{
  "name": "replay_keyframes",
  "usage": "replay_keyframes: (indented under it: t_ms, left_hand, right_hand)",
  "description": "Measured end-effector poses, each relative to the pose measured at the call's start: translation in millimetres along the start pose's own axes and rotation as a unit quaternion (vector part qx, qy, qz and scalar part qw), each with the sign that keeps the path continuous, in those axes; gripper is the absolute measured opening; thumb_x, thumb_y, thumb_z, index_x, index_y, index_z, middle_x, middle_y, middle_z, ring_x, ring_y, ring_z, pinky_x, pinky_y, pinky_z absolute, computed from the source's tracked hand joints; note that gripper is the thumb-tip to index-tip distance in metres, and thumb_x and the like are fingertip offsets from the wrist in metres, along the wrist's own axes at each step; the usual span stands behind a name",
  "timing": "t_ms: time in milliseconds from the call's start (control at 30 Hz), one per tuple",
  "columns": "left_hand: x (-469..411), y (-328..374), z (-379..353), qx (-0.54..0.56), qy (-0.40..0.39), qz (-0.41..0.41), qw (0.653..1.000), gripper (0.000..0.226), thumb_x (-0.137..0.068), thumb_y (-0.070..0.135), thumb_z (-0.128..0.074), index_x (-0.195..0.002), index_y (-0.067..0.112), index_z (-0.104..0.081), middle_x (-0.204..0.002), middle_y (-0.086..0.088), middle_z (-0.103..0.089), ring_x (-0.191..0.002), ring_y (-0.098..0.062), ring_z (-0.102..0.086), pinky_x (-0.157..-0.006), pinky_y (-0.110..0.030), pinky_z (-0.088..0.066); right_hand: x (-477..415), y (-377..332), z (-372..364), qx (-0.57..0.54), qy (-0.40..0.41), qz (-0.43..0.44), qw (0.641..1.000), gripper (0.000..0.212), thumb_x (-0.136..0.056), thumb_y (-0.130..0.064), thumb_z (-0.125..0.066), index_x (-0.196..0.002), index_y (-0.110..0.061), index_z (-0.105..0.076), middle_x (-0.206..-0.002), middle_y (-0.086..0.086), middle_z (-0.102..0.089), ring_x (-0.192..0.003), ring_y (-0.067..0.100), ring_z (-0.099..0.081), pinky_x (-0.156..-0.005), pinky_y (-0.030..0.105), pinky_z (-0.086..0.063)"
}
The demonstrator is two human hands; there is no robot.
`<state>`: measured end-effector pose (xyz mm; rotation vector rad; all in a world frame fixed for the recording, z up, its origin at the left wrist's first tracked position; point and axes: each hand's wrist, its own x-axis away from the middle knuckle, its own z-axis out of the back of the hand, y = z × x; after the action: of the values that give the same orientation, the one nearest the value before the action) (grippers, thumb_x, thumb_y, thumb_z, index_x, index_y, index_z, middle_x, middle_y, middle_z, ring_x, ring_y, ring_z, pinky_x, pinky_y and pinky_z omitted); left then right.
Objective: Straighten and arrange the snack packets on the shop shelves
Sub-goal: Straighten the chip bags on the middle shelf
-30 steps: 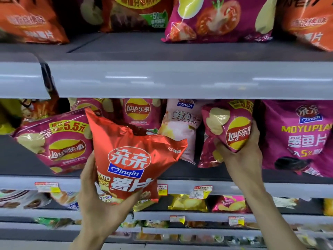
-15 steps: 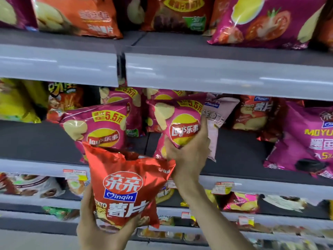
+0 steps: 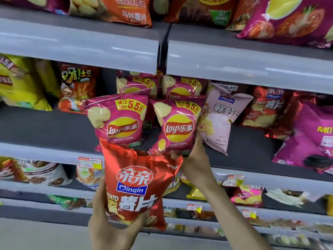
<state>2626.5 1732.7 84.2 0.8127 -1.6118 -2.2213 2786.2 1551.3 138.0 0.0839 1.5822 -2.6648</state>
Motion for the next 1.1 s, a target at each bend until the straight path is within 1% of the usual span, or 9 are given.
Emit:
replay_keyframes:
  t_ms: [67, 133, 267, 367, 467, 567, 800, 967, 1100]
  left_hand:
    - [-2, 3, -3, 0.036, 0.003, -0.007, 0.999, 0.125, -0.039, 0.051, -0.104, -0.135, 0.080, -0.032, -0.137, 0.023, -0.061, -0.116, -0.003, -0.065, -0.098, -0.033, -0.057]
    - [-6, -2, -8, 0.043, -0.017, -0.008, 0.999, 0.120, -0.038, 0.054, -0.097, -0.135, 0.081, -0.032, -0.132, 0.037, -0.060, -0.114, 0.012, -0.062, -0.091, -0.024, -0.056]
    - [-16, 5, -16, 0.058, -0.048, 0.013, 0.997, 0.114, -0.046, 0.046, -0.097, -0.134, 0.078, -0.034, -0.126, 0.043, -0.059, -0.115, 0.007, -0.065, -0.083, -0.009, -0.056]
    - [-21, 12, -26, 0.063, -0.062, 0.018, 0.996, 0.110, -0.046, 0.057, -0.093, -0.138, 0.071, -0.035, -0.128, 0.042, -0.060, -0.115, 0.006, -0.066, -0.087, -0.021, -0.058]
    - [-21, 26, -35, 0.056, -0.062, 0.014, 0.996, 0.105, -0.047, 0.063, -0.088, -0.136, 0.075, -0.032, -0.126, 0.045, -0.058, -0.114, 0.007, -0.065, -0.087, -0.023, -0.056]
    - [-17, 38, -47, 0.050, -0.067, -0.001, 0.997, 0.106, -0.049, 0.064, -0.088, -0.135, 0.079, -0.029, -0.128, 0.043, -0.058, -0.117, 0.003, -0.065, -0.087, -0.022, -0.057]
    - [2, 75, -103, 0.020, -0.093, -0.035, 0.995, 0.111, -0.054, 0.062, -0.091, -0.146, 0.069, -0.030, -0.141, 0.028, -0.058, -0.126, -0.005, -0.063, -0.096, -0.034, -0.059]
    - [16, 117, -171, 0.023, -0.129, -0.047, 0.990, 0.107, -0.063, 0.063, -0.089, -0.149, 0.066, -0.025, -0.137, 0.028, -0.061, -0.122, 0.000, -0.064, -0.096, -0.034, -0.058]
    - [18, 143, -215, 0.048, -0.178, -0.041, 0.982, 0.098, -0.077, 0.064, -0.080, -0.156, 0.062, -0.022, -0.145, 0.017, -0.059, -0.129, -0.014, -0.063, -0.102, -0.047, -0.056]
  right_hand:
    - [-8, 9, -1, 0.014, 0.020, 0.011, 1.000, 0.084, -0.078, -0.043, -0.087, -0.143, -0.044, -0.034, -0.133, -0.008, -0.060, -0.131, 0.022, -0.054, -0.108, 0.046, -0.048]
    - [-15, 10, -6, 0.017, 0.037, 0.012, 0.999, 0.091, -0.074, -0.054, -0.086, -0.147, -0.042, -0.033, -0.138, -0.009, -0.059, -0.133, 0.021, -0.052, -0.109, 0.049, -0.048]
    - [-26, 7, -14, 0.062, 0.056, 0.024, 0.996, 0.104, -0.065, -0.078, -0.079, -0.151, -0.044, -0.031, -0.148, -0.011, -0.054, -0.138, 0.015, -0.050, -0.108, 0.049, -0.050]
    - [-26, 10, -7, 0.056, 0.049, 0.043, 0.996, 0.094, -0.073, -0.065, -0.081, -0.152, -0.040, -0.036, -0.147, -0.014, -0.054, -0.137, 0.010, -0.051, -0.111, 0.043, -0.049]
    - [-4, 5, 13, -0.012, 0.048, 0.075, 0.996, 0.058, -0.087, -0.029, -0.083, -0.133, -0.046, -0.052, -0.127, -0.036, -0.059, -0.121, -0.012, -0.055, -0.102, 0.016, -0.047]
    - [35, 8, 42, -0.065, -0.008, 0.064, 0.996, 0.047, -0.092, -0.014, -0.075, -0.125, -0.042, -0.059, -0.121, -0.023, -0.069, -0.115, -0.001, -0.065, -0.097, 0.029, -0.054]
    - [103, 39, 100, -0.072, -0.136, 0.039, 0.987, 0.078, -0.087, -0.037, -0.082, -0.141, -0.065, -0.033, -0.136, -0.032, -0.057, -0.129, -0.006, -0.053, -0.100, 0.017, -0.049]
    - [76, 63, 150, -0.069, -0.041, 0.064, 0.995, 0.078, -0.078, -0.050, -0.086, -0.145, -0.050, -0.046, -0.135, -0.029, -0.057, -0.127, -0.008, -0.054, -0.096, 0.015, -0.046]
    - [47, 85, 190, -0.141, 0.021, 0.053, 0.988, 0.063, -0.086, -0.038, -0.076, -0.145, -0.033, -0.056, -0.129, -0.022, -0.069, -0.115, -0.008, -0.064, -0.087, 0.011, -0.052]
